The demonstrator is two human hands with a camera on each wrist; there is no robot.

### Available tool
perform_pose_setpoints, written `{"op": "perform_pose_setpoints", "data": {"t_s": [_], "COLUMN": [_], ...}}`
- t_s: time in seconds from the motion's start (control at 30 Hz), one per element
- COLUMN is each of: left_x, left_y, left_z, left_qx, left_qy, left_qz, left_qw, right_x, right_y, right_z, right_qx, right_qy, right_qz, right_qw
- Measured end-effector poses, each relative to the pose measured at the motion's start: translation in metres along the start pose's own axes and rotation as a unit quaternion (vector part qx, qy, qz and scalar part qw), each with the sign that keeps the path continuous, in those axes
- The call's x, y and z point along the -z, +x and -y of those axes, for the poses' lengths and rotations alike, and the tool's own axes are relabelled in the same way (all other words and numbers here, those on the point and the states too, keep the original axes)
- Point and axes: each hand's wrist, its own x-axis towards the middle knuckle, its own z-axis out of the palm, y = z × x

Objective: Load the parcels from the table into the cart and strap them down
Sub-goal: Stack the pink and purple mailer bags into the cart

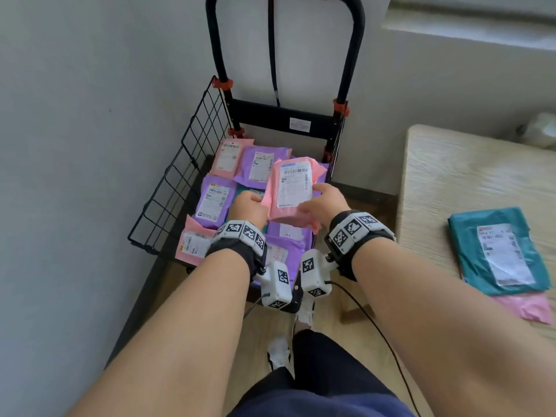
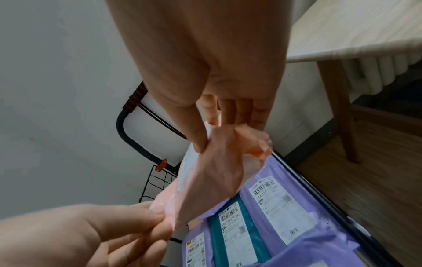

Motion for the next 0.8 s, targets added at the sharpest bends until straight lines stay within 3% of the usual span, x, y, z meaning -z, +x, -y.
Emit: {"op": "perform_pose_setpoints", "data": {"t_s": [0.23,0.53,0.7,0.8], "left_x": [-0.014,-0.050,-0.072,-0.085], "left_y": [0.075,0.157,0.192,0.210], "left_z": [-0.031,-0.049,-0.040,-0.032], "left_qx": [-0.001,0.029,0.012,-0.028], "left_qy": [-0.016,0.037,0.130,0.248], "left_qz": [0.006,0.098,0.180,0.235], "left_qw": [1.000,0.994,0.975,0.940], "right_x": [-0.005,-0.010,-0.018,-0.021], "right_y": [0.081,0.194,0.241,0.260], "right_z": [0.028,0.043,0.032,0.020], "right_qx": [0.016,-0.040,-0.092,-0.097], "right_qy": [-0.019,-0.108,-0.130,-0.173], "right_qz": [0.018,0.038,0.037,0.042], "right_qw": [1.000,0.993,0.986,0.979]}}
